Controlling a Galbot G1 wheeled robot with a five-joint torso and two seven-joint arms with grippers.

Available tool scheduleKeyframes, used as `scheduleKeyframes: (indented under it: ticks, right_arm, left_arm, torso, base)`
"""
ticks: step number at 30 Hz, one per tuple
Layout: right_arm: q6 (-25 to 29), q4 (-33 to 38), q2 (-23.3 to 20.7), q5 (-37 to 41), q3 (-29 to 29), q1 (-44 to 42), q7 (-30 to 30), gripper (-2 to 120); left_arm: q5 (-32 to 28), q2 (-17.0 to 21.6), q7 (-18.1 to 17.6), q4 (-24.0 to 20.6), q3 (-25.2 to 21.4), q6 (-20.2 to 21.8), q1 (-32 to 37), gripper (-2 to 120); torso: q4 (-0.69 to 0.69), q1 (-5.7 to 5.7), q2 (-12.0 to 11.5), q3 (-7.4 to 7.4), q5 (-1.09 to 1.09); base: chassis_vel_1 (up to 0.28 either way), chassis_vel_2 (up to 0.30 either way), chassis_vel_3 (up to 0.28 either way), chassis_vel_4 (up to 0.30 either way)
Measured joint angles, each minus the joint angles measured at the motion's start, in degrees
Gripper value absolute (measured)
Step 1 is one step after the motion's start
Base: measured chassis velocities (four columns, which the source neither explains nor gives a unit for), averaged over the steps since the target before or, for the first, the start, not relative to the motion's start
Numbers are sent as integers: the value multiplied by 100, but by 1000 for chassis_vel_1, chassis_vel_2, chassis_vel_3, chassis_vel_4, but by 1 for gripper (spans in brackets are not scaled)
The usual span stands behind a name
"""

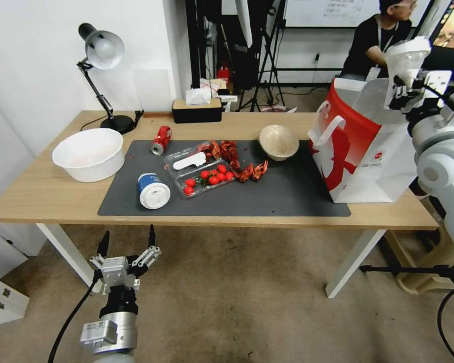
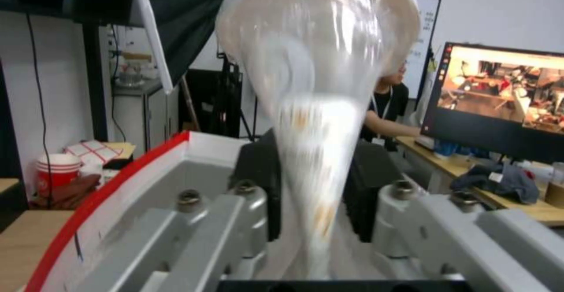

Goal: Pick up the trash from the table and place it into the takeout bag.

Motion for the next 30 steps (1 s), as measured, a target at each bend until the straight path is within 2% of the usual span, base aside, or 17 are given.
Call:
scheduleKeyframes:
  ticks: [2, 3, 7, 8, 11, 14, 16, 17, 20, 30]
  right_arm:
    - [-12, -4, 7, -4, -18, -39, -7, 33]
    - [-12, -4, 7, -4, -18, -39, -7, 33]
    - [-83, 54, 32, -25, -45, -129, -16, 53]
    - [-83, 54, 32, -25, -45, -129, -16, 53]
    - [-140, 77, 59, -33, -55, -162, -16, 68]
    - [-162, 85, 70, -36, -57, -180, -16, 75]
    - [-193, 109, 80, -40, -61, -204, -21, 86]
    - [-193, 109, 80, -40, -61, -204, -21, 86]
    - [-198, 158, 95, -48, -68, -249, -38, 98]
    - [-16, 464, 108, -50, 57, -442, -53, 100]
  left_arm:
    - [-1, 5, 0, 0, 0, 1, 0, 100]
    - [-1, 5, 0, 0, 0, 1, 0, 100]
    - [-2, 19, -2, -24, -4, 2, 17, 100]
    - [-2, 19, -2, -24, -4, 2, 17, 100]
    - [-2, 22, -4, -53, -10, 5, 28, 100]
    - [-2, 23, -5, -74, -24, 6, 39, 100]
    - [-2, 23, -6, -91, -38, 8, 43, 100]
    - [-2, 23, -6, -91, -38, 8, 43, 100]
    - [2, 10, -6, -96, -39, 11, 41, 100]
    - [24, -16, -6, -139, -27, 14, 82, 100]
  torso:
    - [0, 0, 0, 0, 0]
    - [0, 0, 0, 0, 0]
    - [0, 0, 0, 0, 0]
    - [0, 0, 0, 0, 0]
    - [0, 0, 0, 0, 0]
    - [0, 0, 0, 0, 0]
    - [0, 0, 0, 0, 0]
    - [0, 0, 0, 0, 0]
    - [0, 0, 0, 0, 0]
    - [0, 0, 0, 0, 0]
  base:
    - [0, 0, 0, 0]
    - [0, 0, 0, 0]
    - [0, 0, 0, 0]
    - [0, 0, 0, 0]
    - [0, 0, 0, 0]
    - [0, 0, 0, 0]
    - [0, 0, 0, 0]
    - [0, 0, 0, 0]
    - [0, 0, 0, 0]
    - [0, 0, 0, 0]
